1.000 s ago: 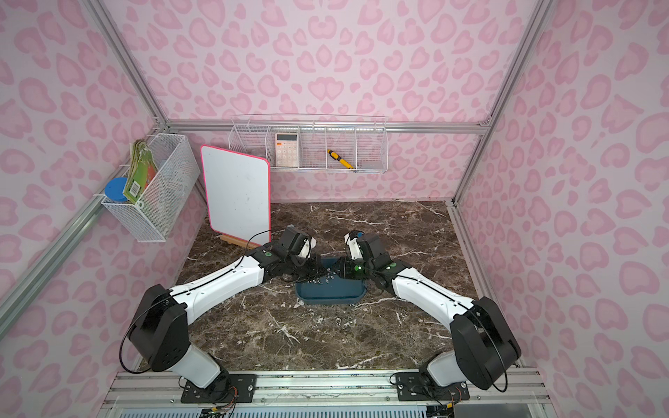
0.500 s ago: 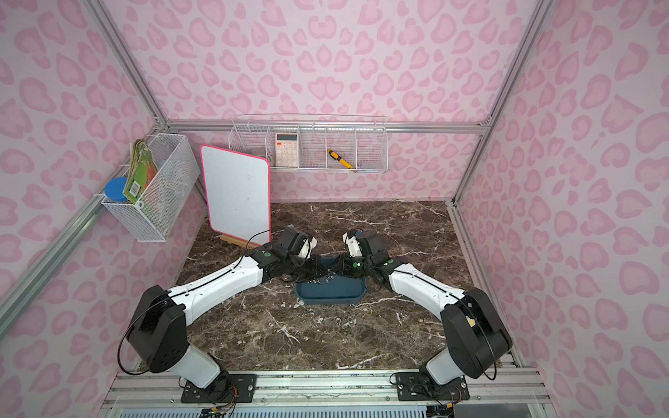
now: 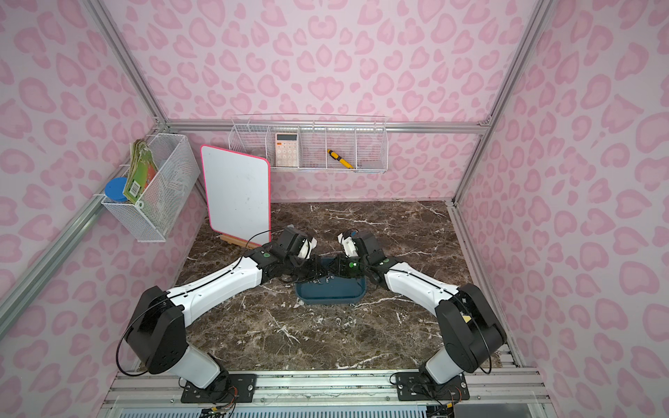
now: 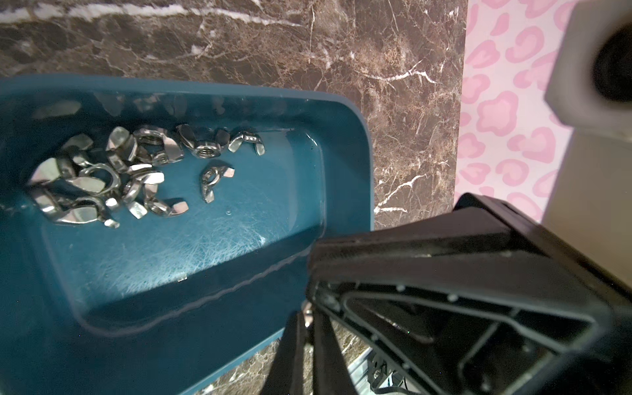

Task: Take out the wing nut from the storage box
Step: Pick up the wing nut from the storage box, then place the wing nut at the center of the board.

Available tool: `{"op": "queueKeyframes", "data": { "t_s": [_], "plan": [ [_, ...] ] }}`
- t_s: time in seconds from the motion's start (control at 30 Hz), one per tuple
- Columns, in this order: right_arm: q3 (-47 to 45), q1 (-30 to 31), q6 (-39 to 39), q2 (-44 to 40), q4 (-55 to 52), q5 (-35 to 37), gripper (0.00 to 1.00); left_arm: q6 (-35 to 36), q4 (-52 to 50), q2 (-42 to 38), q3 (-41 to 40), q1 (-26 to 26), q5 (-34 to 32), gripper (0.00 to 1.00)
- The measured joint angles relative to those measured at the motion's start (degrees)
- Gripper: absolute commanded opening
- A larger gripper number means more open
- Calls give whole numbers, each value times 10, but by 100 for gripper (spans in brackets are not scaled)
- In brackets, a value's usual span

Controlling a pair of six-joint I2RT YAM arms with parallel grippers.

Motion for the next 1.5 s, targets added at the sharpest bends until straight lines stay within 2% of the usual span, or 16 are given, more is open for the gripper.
{"op": "queueKeyframes", "data": {
  "t_s": [0.13,0.27,0.37,0.4,0.5,0.6,0.87,0.9,0.93,1.17,1.5],
  "plan": [
    [0,0,3,0,5,-4,0,0,0,-4,-3,0,-2,0],
    [0,1,3,-2,4,-4,0,0,1,-8,-6,0,-2,6],
    [-1,1,3,-10,1,-2,0,0,2,-12,-7,0,-2,30],
    [-1,1,1,-13,-1,1,0,0,2,-14,-7,0,-3,34],
    [-2,0,-2,-23,-14,11,0,0,-1,-21,-8,1,-7,43],
    [-3,-2,-11,-38,-37,29,0,0,0,-33,-13,7,-9,46],
    [-9,20,-58,-93,-148,132,0,1,-9,-61,-25,33,-25,77],
    [-10,29,-64,-100,-167,151,0,2,-13,-64,-26,37,-27,84],
    [-12,38,-68,-106,-183,166,0,3,-16,-65,-27,40,-29,97],
    [-58,108,-71,-141,-277,272,0,13,-30,-68,-27,54,-45,99],
    [-106,130,-43,-110,-292,324,0,15,-36,-68,-25,56,-49,99]
  ]
}}
